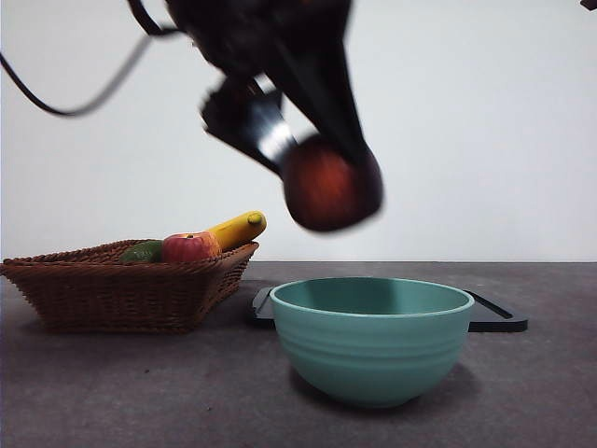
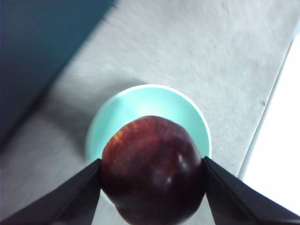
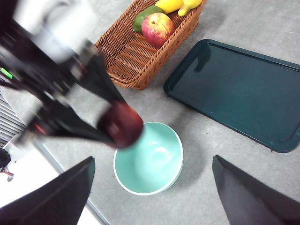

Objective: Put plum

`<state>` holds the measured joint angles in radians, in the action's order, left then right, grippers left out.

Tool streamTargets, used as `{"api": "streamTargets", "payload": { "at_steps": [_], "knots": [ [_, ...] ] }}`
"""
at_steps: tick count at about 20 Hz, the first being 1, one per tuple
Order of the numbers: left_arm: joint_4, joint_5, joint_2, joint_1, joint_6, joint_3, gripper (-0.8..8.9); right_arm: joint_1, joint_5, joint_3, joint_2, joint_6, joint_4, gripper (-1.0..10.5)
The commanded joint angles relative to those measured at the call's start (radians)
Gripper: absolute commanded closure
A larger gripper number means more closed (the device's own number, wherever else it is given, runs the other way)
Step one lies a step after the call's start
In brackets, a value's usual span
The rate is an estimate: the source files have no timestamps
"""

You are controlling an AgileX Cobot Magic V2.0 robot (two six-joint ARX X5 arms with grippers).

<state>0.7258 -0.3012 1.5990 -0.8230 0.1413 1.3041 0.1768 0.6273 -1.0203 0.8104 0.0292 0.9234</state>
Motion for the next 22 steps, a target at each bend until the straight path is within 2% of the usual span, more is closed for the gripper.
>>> {"api": "streamTargets", "payload": {
  "at_steps": [1,6,14,18,22],
  "knots": [
    [-0.027,0.037,0.076,-0.037,0.036,0.019,5.38,0.003,0.000,-0.018,0.005,-0.003,-0.009,5.4],
    [-0.062,0.145,0.183,-0.093,0.072,0.019,5.38,0.003,0.000,-0.018,0.005,-0.002,-0.009,5.4],
    [-0.068,0.154,0.240,-0.130,0.101,0.019,5.25,0.003,0.001,-0.018,0.005,-0.002,-0.009,5.4],
    [-0.069,0.154,0.240,-0.133,0.101,0.019,4.08,0.003,0.001,-0.018,0.005,-0.002,-0.009,5.4],
    [-0.061,0.153,0.240,-0.133,0.081,0.031,4.08,0.003,0.000,-0.018,0.005,-0.002,-0.009,5.4]
  ]
}}
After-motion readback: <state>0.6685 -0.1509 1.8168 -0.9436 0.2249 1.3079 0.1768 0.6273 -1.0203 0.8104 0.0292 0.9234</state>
